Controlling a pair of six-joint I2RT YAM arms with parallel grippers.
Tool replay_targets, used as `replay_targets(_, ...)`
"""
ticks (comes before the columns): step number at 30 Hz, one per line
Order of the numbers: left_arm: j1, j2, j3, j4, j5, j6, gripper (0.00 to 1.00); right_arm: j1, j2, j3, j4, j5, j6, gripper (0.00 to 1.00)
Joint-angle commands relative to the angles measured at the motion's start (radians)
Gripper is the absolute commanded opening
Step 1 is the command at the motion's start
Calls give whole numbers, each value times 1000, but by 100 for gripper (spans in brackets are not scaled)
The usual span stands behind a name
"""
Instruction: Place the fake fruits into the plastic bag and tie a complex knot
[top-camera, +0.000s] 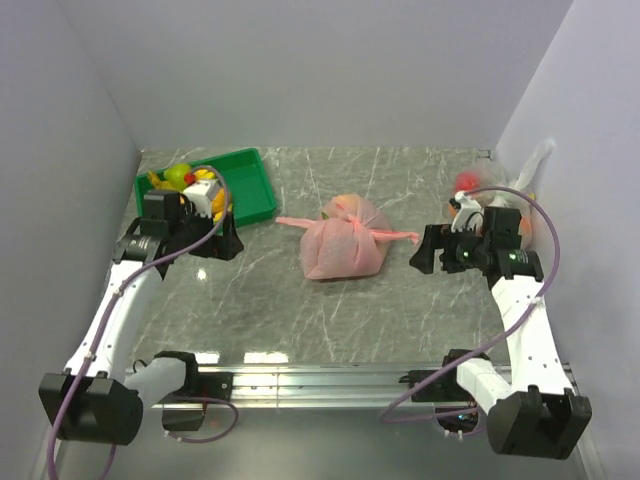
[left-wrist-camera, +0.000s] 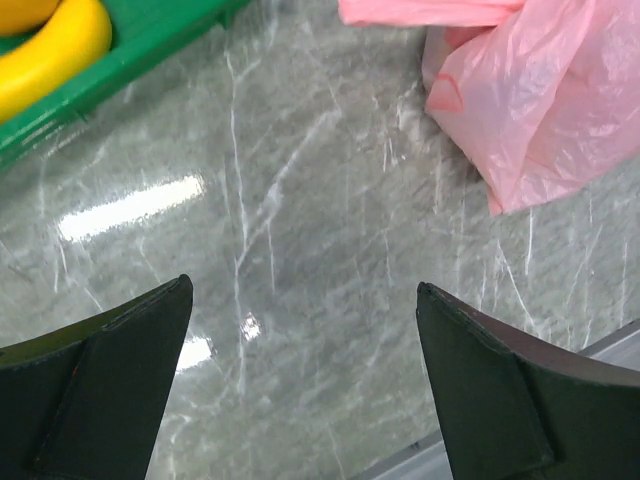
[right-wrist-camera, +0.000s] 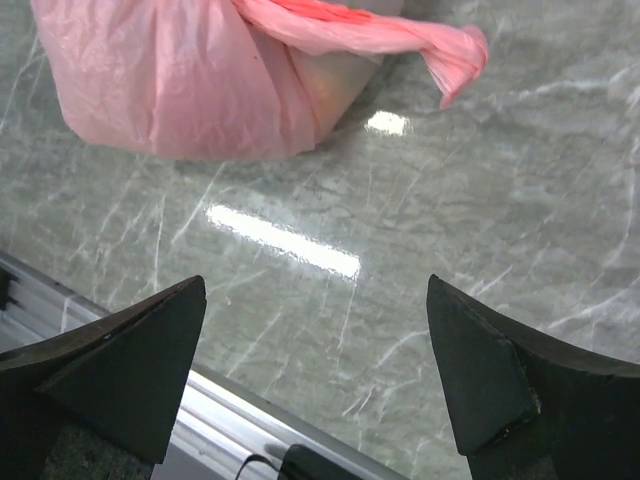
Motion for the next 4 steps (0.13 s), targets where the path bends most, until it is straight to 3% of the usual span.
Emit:
replay_targets(1,-3,-53,-13,19,-15,-35,99,41,-43,-6,78,40,31,98)
replay_targets(4,-3,-71,3,1,7,-25,100,64,-55,-6,85,49,37,98)
